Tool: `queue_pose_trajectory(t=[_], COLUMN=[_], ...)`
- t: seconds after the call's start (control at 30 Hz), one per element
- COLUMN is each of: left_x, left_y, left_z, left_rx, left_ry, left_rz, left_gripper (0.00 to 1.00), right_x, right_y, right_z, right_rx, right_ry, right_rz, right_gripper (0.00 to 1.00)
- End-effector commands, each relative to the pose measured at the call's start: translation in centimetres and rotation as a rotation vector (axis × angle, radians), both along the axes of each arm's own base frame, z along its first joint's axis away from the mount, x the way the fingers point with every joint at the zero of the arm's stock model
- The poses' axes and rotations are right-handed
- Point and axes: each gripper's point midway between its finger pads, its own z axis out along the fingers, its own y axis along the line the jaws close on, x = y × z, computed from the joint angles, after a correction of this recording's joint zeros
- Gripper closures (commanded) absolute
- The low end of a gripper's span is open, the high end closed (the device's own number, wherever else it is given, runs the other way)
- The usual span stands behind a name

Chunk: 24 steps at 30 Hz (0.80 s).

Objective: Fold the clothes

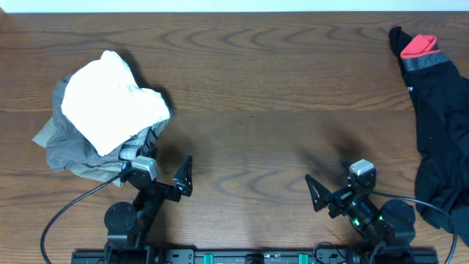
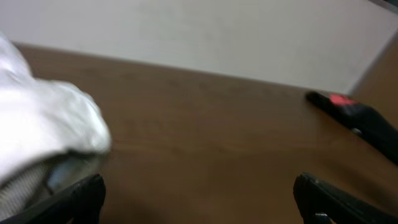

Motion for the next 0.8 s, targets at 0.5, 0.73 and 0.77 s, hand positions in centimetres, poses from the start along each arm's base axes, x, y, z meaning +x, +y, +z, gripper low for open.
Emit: queue_pose_trajectory(t=[0.5,0.73,0.77], left_x=[1.5,4.6,4.7], left_y=[0.5,-0.2,-0.7], left_z=[9.3,11.3,11.5], left_rx=[0.079,0.061,0.045], left_ry=[0.548,0.685,0.687], left_rz=[0.013,-0.017,-0.048], left_gripper=[0.02,0.02,0.02], right_x=[5.6,11.6,12.3], right_y=[-4.2,-1.3,-1.3], right_z=[7.9,10.0,9.4], right_rx=[-0.140,-0.191,-0.211], right_ry=[0.375,0.605,0.635], right_rz=[-0.252,-0.045,-0.038], right_gripper=[0.01,0.01,0.01])
